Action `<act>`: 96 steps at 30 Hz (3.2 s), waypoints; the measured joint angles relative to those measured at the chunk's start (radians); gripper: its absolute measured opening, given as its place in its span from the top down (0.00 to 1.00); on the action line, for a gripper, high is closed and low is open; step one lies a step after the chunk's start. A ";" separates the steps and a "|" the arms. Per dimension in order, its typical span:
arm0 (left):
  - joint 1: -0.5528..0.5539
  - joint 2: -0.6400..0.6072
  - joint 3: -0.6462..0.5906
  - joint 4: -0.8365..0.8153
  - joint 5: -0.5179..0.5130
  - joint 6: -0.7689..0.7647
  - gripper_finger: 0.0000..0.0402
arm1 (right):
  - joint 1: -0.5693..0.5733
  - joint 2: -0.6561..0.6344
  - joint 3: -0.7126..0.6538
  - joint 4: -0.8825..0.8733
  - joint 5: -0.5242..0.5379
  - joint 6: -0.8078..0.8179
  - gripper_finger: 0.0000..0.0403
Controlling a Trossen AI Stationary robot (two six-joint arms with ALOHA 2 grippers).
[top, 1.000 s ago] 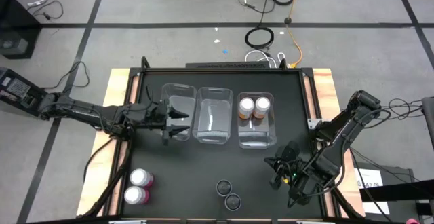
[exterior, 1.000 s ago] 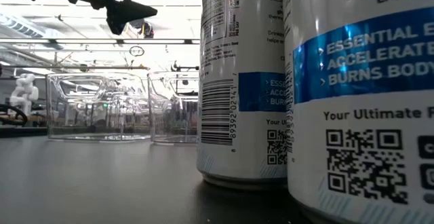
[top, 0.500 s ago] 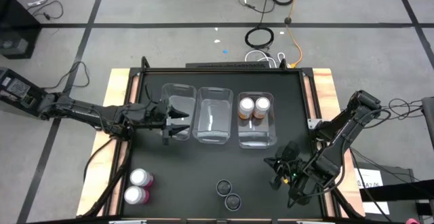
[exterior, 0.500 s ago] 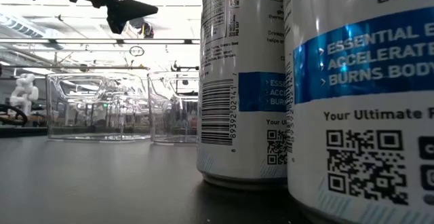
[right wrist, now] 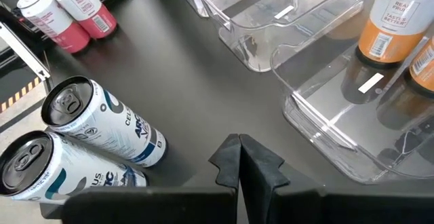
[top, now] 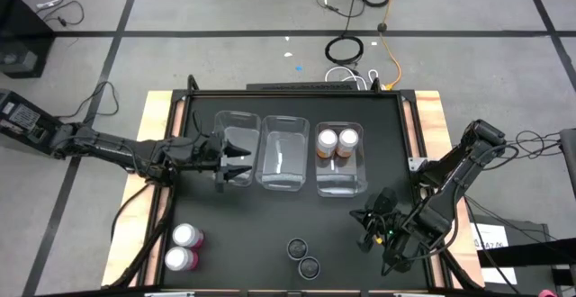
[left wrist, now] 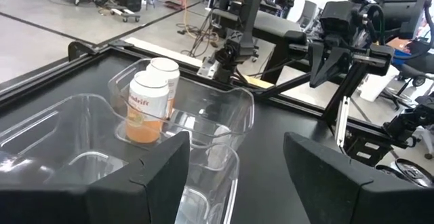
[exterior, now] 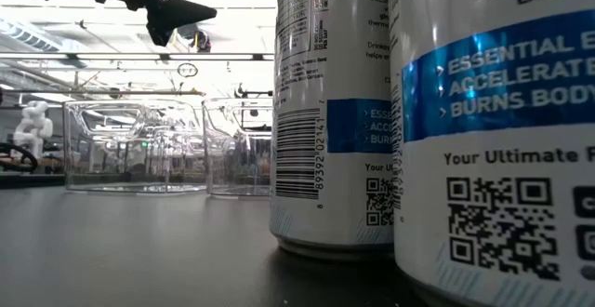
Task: Sort soda cans
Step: Put the top white-blue soda can into the middle transparent bin
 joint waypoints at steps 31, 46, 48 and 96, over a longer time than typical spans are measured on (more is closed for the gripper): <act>-0.003 0.000 0.000 0.033 -0.025 -0.228 0.07 | 0.000 0.000 0.000 0.004 -0.001 -0.001 1.00; -0.050 0.053 0.087 0.134 0.171 -0.101 0.08 | 0.000 0.000 0.000 0.000 -0.001 -0.049 1.00; -0.068 0.085 0.128 0.083 0.172 -0.069 0.08 | 0.000 0.000 0.000 0.000 -0.002 -0.049 1.00; -0.133 0.541 0.667 -0.499 0.273 0.205 0.08 | -0.001 0.000 0.000 0.138 0.000 -0.044 1.00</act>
